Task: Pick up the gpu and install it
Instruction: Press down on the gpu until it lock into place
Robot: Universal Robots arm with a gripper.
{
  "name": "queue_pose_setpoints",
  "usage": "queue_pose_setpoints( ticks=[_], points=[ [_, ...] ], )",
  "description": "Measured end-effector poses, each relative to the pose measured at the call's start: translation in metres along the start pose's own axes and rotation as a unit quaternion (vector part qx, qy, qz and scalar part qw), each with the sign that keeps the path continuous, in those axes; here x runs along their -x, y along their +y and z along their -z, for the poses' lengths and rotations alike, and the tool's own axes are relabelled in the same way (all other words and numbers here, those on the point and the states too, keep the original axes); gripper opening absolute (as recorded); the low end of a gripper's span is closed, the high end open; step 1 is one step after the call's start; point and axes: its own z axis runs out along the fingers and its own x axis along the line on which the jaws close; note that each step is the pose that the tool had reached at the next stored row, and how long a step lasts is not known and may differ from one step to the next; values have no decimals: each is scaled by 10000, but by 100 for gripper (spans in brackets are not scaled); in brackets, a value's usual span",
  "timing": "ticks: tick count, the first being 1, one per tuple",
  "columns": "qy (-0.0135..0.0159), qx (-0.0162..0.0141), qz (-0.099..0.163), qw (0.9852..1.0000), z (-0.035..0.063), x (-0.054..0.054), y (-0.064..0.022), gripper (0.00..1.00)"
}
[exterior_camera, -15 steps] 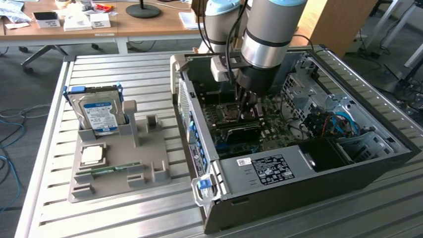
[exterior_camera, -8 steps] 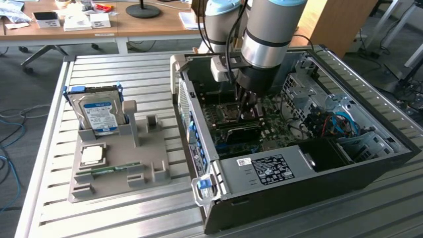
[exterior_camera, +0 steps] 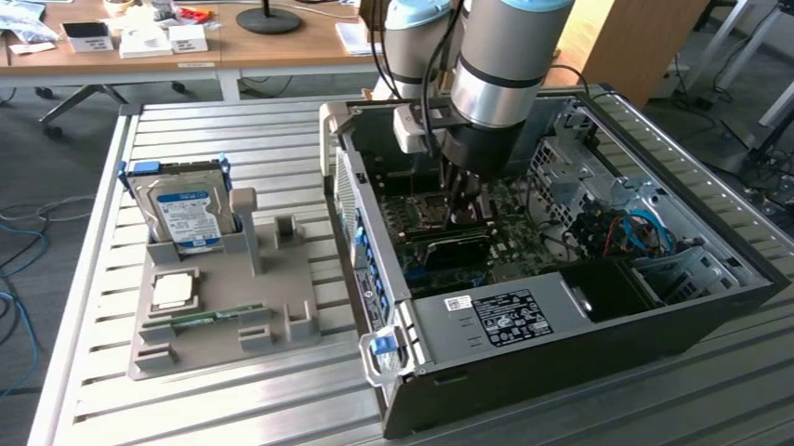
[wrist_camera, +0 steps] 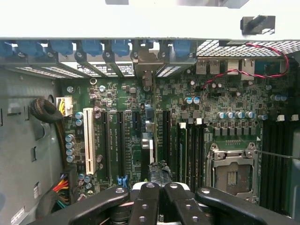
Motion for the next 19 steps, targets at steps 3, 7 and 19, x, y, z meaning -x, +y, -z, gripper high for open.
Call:
queue_pose_setpoints(
  ticks=[3, 7, 19],
  points=[
    [-1, 0, 0, 10000, -23, 0, 0, 11],
    [1, 1, 0, 10000, -29, -1, 1, 11],
    [1, 0, -1, 10000, -90, 15, 6, 11]
  ],
)
